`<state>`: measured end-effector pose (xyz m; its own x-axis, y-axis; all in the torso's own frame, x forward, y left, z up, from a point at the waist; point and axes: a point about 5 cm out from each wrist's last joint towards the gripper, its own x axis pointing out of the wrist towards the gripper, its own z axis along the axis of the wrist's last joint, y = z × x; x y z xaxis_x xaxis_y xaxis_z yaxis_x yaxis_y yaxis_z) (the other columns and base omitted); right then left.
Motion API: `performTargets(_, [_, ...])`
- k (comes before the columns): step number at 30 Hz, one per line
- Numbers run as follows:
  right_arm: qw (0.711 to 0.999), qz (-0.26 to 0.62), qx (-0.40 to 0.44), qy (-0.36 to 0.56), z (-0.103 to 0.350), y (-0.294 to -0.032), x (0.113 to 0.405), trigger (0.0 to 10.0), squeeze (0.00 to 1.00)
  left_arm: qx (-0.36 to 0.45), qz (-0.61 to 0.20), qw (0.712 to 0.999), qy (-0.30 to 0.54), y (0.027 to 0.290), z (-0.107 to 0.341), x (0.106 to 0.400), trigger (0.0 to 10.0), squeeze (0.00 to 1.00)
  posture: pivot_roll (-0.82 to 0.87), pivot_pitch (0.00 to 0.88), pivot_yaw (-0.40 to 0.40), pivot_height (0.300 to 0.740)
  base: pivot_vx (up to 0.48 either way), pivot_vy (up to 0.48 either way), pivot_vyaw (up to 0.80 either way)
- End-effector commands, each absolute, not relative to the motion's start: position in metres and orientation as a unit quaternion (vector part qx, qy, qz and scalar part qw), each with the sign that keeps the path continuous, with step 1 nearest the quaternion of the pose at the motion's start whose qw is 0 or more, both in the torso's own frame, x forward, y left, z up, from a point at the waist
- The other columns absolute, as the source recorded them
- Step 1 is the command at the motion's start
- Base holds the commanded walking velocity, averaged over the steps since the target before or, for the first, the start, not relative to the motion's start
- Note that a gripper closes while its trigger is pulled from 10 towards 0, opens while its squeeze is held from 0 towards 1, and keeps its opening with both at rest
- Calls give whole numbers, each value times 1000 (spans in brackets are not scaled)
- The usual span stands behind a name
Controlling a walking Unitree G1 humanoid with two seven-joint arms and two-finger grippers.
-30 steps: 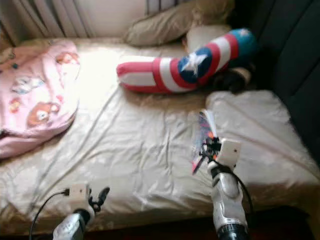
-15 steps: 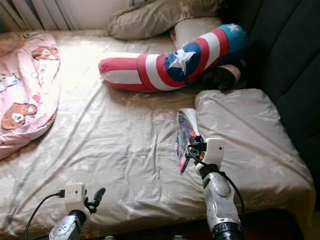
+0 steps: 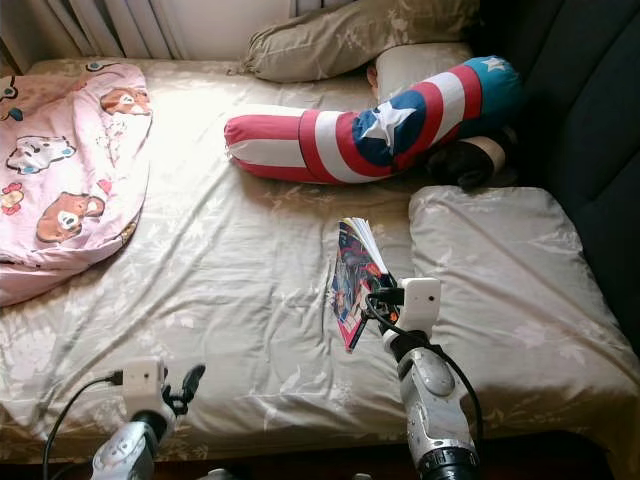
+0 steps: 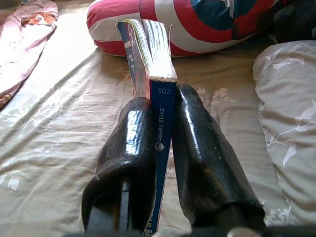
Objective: Clean up the room
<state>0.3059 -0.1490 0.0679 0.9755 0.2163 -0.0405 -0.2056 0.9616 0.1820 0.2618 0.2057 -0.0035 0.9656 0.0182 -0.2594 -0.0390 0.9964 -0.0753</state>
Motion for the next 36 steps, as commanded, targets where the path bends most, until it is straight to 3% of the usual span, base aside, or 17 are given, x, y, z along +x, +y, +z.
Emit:
performTargets(1, [992, 104, 70, -6, 80, -150, 307, 10000, 0, -24, 8, 995, 98, 208, 7, 266, 10000, 0, -21, 207, -36, 740, 0, 0, 0])
performTargets(7, [991, 122, 54, -22, 87, -149, 305, 10000, 0, -17, 4, 999, 47, 208, 23, 273, 10000, 0, -28, 217, -39, 740, 0, 0, 0])
performTargets(17, [987, 148, 53, -24, 91, -139, 306, 10000, 0, -17, -3, 999, 46, 202, 24, 273, 10000, 0, -26, 224, -43, 740, 0, 0, 0])
performTargets(25, [988, 146, 57, -12, 85, -136, 302, 10000, 0, -16, -5, 999, 43, 202, 25, 271, 10000, 0, -25, 227, -43, 690, 0, 0, 0])
performTargets(36, [988, 141, 63, -6, 80, -136, 298, 10000, 0, -12, -6, 999, 44, 202, 26, 271, 10000, 0, -19, 227, -44, 690, 0, 0, 0])
